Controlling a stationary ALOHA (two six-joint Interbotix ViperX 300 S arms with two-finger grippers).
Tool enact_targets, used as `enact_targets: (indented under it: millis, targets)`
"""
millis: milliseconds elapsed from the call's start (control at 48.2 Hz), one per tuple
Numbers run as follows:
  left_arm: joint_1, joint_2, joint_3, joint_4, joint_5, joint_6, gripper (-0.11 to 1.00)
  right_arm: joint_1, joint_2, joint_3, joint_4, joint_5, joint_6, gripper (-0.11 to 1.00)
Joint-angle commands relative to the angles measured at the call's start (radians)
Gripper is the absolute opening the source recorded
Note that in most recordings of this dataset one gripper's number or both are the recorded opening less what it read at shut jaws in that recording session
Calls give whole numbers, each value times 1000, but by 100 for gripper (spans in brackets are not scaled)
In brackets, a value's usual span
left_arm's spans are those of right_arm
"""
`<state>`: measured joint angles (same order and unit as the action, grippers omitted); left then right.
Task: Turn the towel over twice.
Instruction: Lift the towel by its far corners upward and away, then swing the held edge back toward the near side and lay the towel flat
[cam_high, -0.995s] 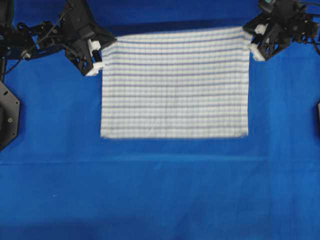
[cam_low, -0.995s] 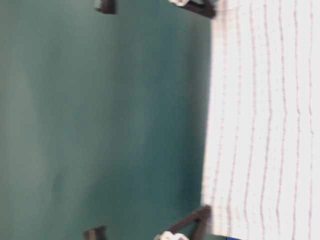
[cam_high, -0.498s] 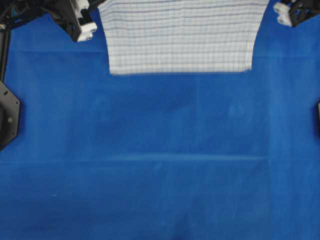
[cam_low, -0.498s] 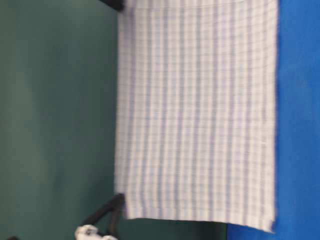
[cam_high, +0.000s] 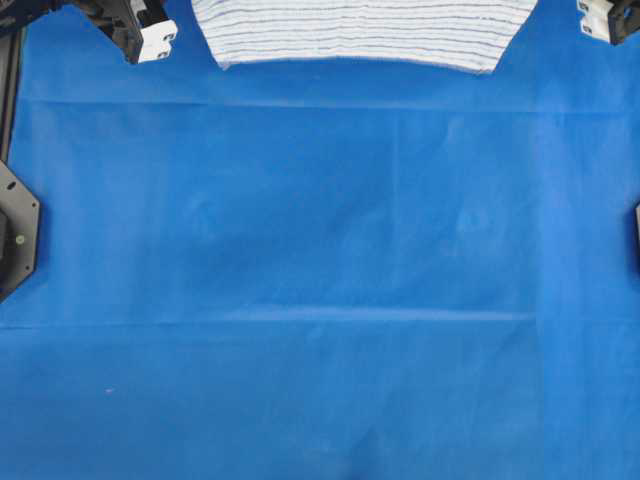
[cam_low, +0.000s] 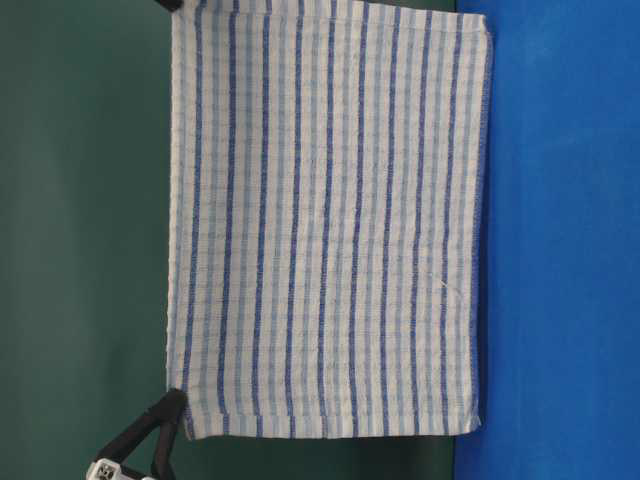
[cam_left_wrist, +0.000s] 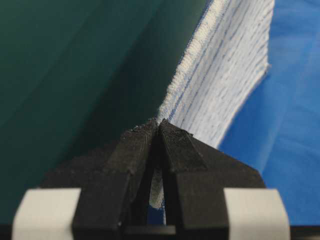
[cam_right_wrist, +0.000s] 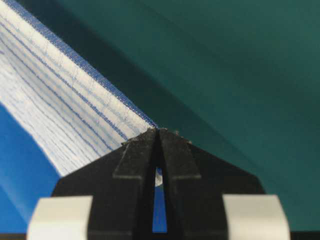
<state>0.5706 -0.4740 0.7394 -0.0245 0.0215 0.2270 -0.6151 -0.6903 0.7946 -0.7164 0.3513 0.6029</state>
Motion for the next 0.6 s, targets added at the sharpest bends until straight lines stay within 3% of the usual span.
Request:
enact_targets:
  millis: [0,83,332,436,581]
  targets:
    - [-5,-15,-12,2,-3,-2,1,8,-2,-25,2,18,2,3]
    - [-23,-12,9,3,-3,-3,1,44,-3,-20,14,54,12,3]
    - [-164,5,147,2,-2,-44,1,296,14,31,152,270,66,3]
    - [-236,23,204,0,-6,-61,1,402,38,69,179,279,121,3]
    - [-356,84,261,-2,-29,-71,1,509,110,126,181,242,245,3]
